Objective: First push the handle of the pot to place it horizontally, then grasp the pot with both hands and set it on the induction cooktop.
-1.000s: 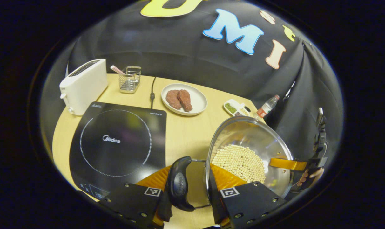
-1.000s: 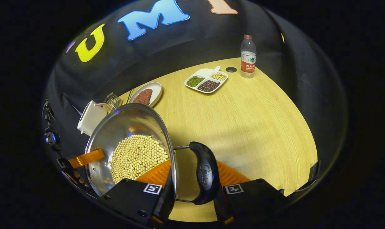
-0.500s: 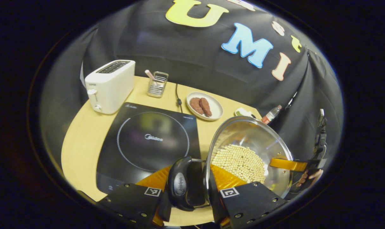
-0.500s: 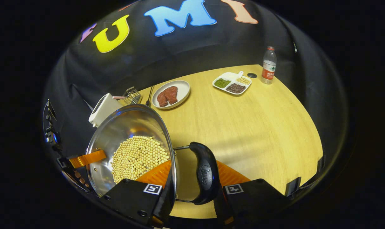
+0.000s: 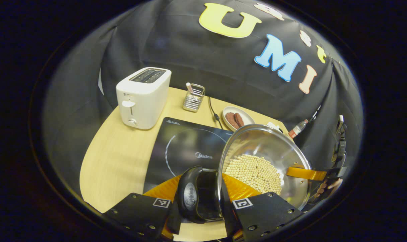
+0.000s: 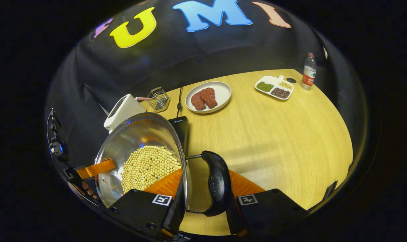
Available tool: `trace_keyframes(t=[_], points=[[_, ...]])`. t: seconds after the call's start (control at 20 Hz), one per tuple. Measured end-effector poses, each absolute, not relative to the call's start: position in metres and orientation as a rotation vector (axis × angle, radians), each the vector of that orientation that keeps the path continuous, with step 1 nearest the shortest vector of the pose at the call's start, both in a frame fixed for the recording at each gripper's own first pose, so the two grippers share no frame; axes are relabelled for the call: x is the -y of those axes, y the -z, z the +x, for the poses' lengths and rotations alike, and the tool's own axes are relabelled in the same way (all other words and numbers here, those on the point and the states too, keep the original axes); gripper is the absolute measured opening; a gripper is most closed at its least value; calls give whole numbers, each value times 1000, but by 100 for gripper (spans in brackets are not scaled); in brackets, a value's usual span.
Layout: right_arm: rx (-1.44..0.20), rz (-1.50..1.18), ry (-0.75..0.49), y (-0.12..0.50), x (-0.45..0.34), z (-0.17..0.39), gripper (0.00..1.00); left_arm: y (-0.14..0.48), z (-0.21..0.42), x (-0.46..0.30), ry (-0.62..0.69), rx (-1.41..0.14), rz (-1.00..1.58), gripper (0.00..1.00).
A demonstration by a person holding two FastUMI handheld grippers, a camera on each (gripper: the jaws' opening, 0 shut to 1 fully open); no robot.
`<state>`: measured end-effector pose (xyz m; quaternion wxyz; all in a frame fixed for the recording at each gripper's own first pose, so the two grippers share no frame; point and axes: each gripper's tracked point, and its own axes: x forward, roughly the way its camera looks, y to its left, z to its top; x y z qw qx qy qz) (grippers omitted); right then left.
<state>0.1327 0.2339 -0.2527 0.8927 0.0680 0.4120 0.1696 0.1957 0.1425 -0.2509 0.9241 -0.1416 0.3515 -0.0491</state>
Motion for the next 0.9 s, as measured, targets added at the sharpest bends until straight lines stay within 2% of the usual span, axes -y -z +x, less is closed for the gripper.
trace_keyframes(t=[0.1,0.15,0.45,0.5,0.55,0.75,0.8,0.85,0.9], points=[[-850,140,-368,256,-251,143,54,256,204,-157,88,-713,-299,55],[-845,137,-374,257,-259,148,54,257,207,-165,83,-710,-302,52],[-838,158,-374,274,-295,178,53,271,246,-198,82,-677,-278,52],[-831,156,-370,277,-300,184,53,275,253,-201,82,-670,-278,55],[-828,160,-365,280,-304,190,53,280,260,-205,84,-666,-273,52],[-830,191,-351,291,-320,208,53,296,283,-219,85,-666,-268,52],[-831,195,-347,295,-323,212,57,299,289,-220,87,-668,-268,52],[-832,198,-344,298,-326,215,53,301,292,-223,88,-671,-267,48],[-834,199,-342,301,-329,215,57,303,295,-228,90,-672,-264,48]])
